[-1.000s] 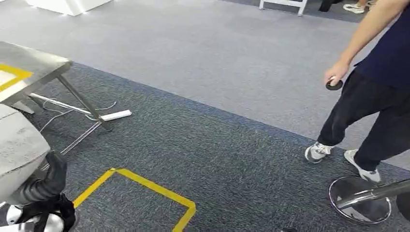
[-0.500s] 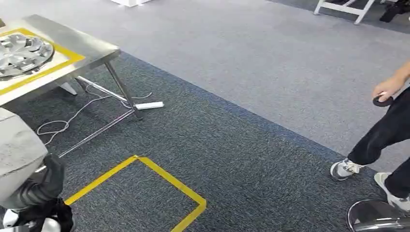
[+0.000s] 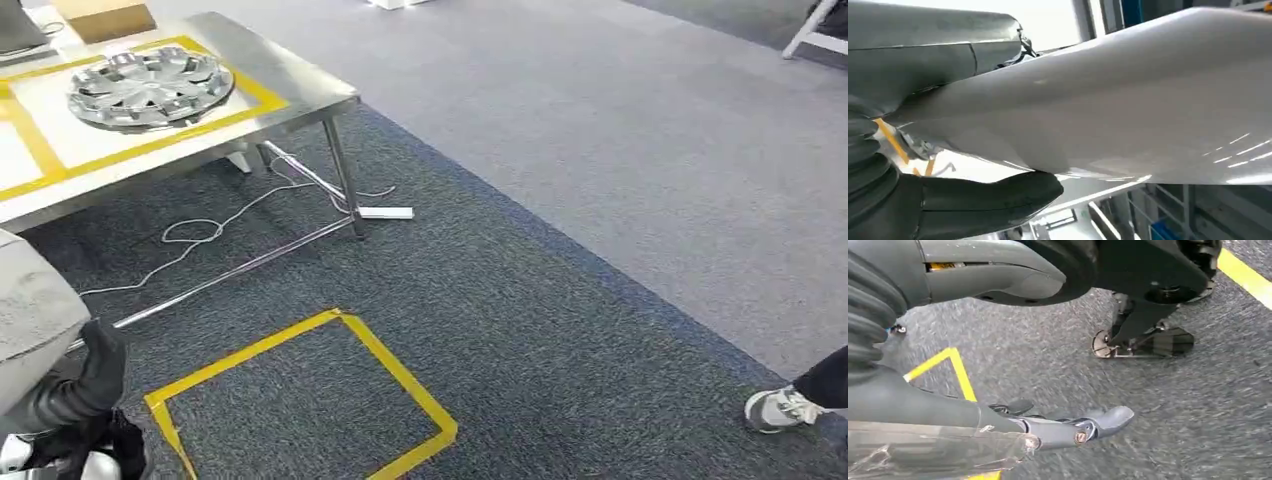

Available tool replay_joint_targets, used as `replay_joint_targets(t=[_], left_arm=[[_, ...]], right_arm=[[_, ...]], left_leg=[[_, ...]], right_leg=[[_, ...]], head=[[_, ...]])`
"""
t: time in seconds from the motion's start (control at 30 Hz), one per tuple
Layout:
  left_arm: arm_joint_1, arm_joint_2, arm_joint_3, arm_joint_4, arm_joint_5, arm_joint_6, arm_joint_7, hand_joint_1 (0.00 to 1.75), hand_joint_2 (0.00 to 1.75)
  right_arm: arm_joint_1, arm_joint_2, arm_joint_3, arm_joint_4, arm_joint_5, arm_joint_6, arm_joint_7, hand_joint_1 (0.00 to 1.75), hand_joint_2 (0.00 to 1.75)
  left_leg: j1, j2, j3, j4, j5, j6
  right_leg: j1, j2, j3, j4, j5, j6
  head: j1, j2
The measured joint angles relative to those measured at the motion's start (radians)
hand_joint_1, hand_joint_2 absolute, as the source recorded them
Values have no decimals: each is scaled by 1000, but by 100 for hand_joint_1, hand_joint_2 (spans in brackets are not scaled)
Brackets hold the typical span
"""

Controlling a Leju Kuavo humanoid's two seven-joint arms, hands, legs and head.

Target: Take the parts from the cabinet and place them on the table.

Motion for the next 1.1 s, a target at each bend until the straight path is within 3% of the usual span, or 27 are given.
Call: replay_joint_targets(t=[0.07,0.1,0.13,0.17,0.23,0.27,0.3,0.33,0.37,0.4,0.43,0.47,0.5,0.6,0.63,0.67,0.7,0.77,0.8,0.83,0.87,0.9,0.93,0.97,1.03,1.1], left_arm=[[2,0,0,0,0,0,0,175,175],[3,0,-1,0,-1,0,0,175,175],[1,0,-1,0,-3,0,0,175,175],[-4,0,-1,0,-3,0,0,175,175],[-5,-1,-3,0,-5,0,0,175,175],[-4,-1,-3,1,-5,0,0,175,175],[-4,0,-3,2,-5,0,0,175,175],[-4,0,-3,2,-2,0,0,175,175],[-4,0,-3,2,5,0,0,175,175],[-4,0,-4,2,9,0,0,175,175],[-5,0,-4,2,10,0,0,175,175],[-10,0,-5,2,11,0,0,175,175],[-10,0,-8,2,11,0,0,175,175],[-7,3,-7,2,16,0,0,175,175],[-5,2,-8,2,16,0,0,175,175],[-8,2,-8,2,17,0,0,175,175],[-11,2,-9,2,17,0,0,175,175],[-10,2,-9,2,17,0,0,175,175],[-10,2,-9,3,17,0,0,175,175],[-10,2,-9,3,17,0,0,175,175],[-9,2,-9,3,17,0,0,175,175],[-10,2,-9,3,17,0,0,175,175],[-10,2,-9,3,17,0,0,175,175],[-10,2,-9,3,17,0,0,175,175],[-11,2,-9,3,17,0,0,175,175],[-8,2,-9,3,17,0,0,175,175]], right_arm=[[-2,0,0,0,0,1,0,0,175],[-2,0,0,0,0,1,0,0,175],[-3,0,0,0,-1,1,0,0,175],[-2,0,0,0,-1,2,0,0,175],[4,0,0,0,-1,2,2,0,175],[5,0,0,0,0,4,3,0,175],[5,0,0,0,0,6,3,0,175],[3,0,0,0,0,8,3,0,175],[1,0,0,0,0,10,2,0,175],[0,0,0,0,0,12,1,0,175],[-1,0,0,0,0,12,-2,0,175],[0,0,0,0,0,12,-3,0,175],[0,0,0,0,0,12,-3,0,175],[-6,0,0,0,0,11,-2,0,175],[-8,0,0,-1,1,11,0,0,175],[-8,0,0,-1,1,12,0,0,175],[-7,0,0,-1,1,12,0,0,175],[-2,0,0,0,1,13,3,0,175],[2,0,0,0,1,13,3,0,175],[3,0,0,0,1,13,5,0,175],[3,0,0,0,1,13,4,0,175],[1,0,0,0,1,13,4,0,175],[1,0,0,0,1,13,4,0,175],[1,0,0,0,1,13,5,0,175],[-1,0,0,0,1,13,5,0,175],[-1,0,0,0,1,13,5,0,175]], left_leg=[[6,-20,-5,-6,8,-14],[6,-8,-7,-1,4,-16],[0,50,-17,20,-14,-20],[0,86,-46,78,-53,-25],[3,107,-125,243,-132,-31],[4,108,-156,306,-151,-32],[4,108,-164,320,-144,-33],[4,110,-149,293,-118,-33],[4,114,-111,223,-77,-31],[3,131,-58,129,-34,-29],[0,184,-6,42,-6,-24],[-11,214,9,2,-19,-23],[-8,194,6,4,-13,-11],[-9,154,4,-2,-11,6],[-2,144,7,-5,-7,13],[2,135,7,-5,-7,17],[2,124,6,-5,-5,23],[2,98,3,-4,-5,26],[1,80,4,-4,-5,26],[2,65,5,-4,-5,26],[2,49,7,-4,-5,25],[3,34,9,-3,-4,24],[4,20,10,-3,-5,20],[2,9,7,-1,-5,13],[5,-12,-2,-2,-2,-2],[11,-37,-9,-7,7,-18]], right_leg=[[6,-18,0,4,3,-12],[0,-34,1,-4,9,-23],[1,-44,2,-5,9,-30],[3,-56,1,-5,9,-36],[5,-86,-1,-5,7,-40],[6,-100,-2,-5,6,-40],[6,-117,-2,-5,6,-40],[6,-129,-1,-5,5,-39],[5,-143,1,-5,3,-38],[5,-155,5,-5,1,-35],[7,-166,10,-5,-2,-30],[16,-174,9,0,-8,-22],[17,-184,10,-3,-10,-18],[16,-221,28,-12,-14,-2],[11,-175,21,0,-24,9],[11,-119,4,41,-52,12],[9,-90,-33,119,-91,13],[10,-74,-117,282,-156,15],[10,-73,-141,319,-155,14],[10,-73,-138,299,-129,12],[9,-71,-115,239,-86,10],[7,-60,-74,143,-33,7],[3,-32,-31,52,9,6],[-4,43,-9,-1,5,5],[-1,21,0,-9,3,1],[3,-2,2,-8,8,-14]], head=[[1,0],[1,0],[-2,0],[-11,0],[-11,0],[-11,0],[-11,0],[-12,0],[-11,0],[-11,0],[-12,0],[-14,0],[-10,0],[-13,0],[-10,0],[-2,0],[2,0],[3,0],[2,0],[2,0],[3,0],[2,0],[3,0],[3,0],[2,0],[1,0]])
